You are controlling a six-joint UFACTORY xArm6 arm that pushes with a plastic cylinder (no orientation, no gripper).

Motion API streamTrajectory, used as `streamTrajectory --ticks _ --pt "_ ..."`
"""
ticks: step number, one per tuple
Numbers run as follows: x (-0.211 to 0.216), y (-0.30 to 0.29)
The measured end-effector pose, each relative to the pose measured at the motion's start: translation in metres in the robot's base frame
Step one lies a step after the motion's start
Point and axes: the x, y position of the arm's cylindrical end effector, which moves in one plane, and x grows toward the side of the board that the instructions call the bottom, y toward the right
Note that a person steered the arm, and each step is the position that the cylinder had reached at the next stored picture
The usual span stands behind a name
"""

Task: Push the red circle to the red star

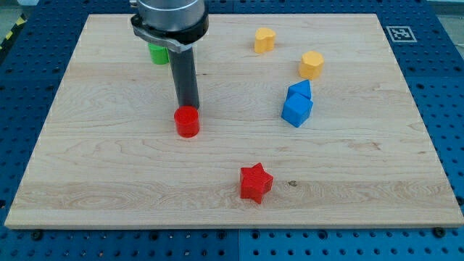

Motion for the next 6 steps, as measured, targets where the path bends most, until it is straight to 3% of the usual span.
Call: streamTrajectory --ticks 3,6 --pt "0.05 -0.003" --pt "0.093 -0.072"
